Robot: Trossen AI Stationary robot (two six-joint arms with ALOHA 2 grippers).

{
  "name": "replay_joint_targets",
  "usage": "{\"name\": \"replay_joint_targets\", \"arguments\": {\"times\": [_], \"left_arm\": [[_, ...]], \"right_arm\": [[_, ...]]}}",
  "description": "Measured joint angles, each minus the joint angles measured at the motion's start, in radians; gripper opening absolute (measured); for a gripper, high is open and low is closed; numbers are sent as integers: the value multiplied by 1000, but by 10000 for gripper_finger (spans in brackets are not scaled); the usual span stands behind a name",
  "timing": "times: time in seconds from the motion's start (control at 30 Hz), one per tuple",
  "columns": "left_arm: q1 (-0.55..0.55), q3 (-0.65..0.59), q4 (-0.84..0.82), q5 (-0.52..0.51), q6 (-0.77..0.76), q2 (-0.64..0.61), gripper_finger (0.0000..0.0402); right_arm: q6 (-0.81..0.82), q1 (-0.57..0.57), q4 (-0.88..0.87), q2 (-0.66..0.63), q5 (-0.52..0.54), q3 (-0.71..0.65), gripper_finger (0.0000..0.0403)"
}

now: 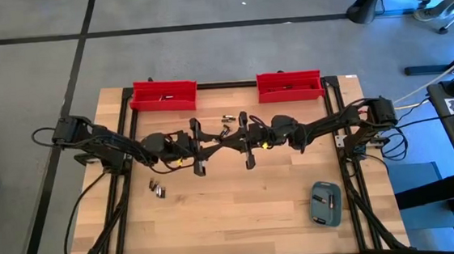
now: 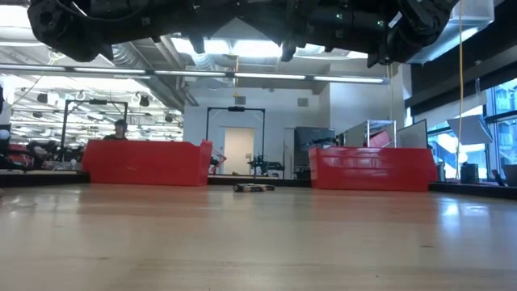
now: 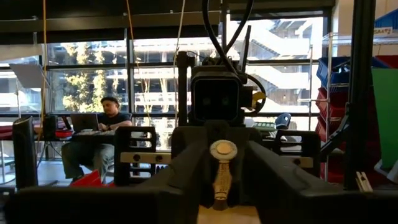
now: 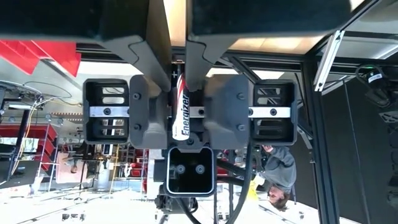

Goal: Sort batteries
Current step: Put the small silver battery into the left red bin

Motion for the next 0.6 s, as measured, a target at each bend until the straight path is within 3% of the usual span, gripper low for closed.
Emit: {"name": "replay_joint_targets", "arguments": {"times": [0.17,0.6], "left_arm": [[0,0,1,14,-2,-1,26],[-21,-2,-16,19,19,-1,23]], "right_arm": [[-1,0,0,0,-7,0,20],[-1,1,-24,0,-25,0,32]]}}
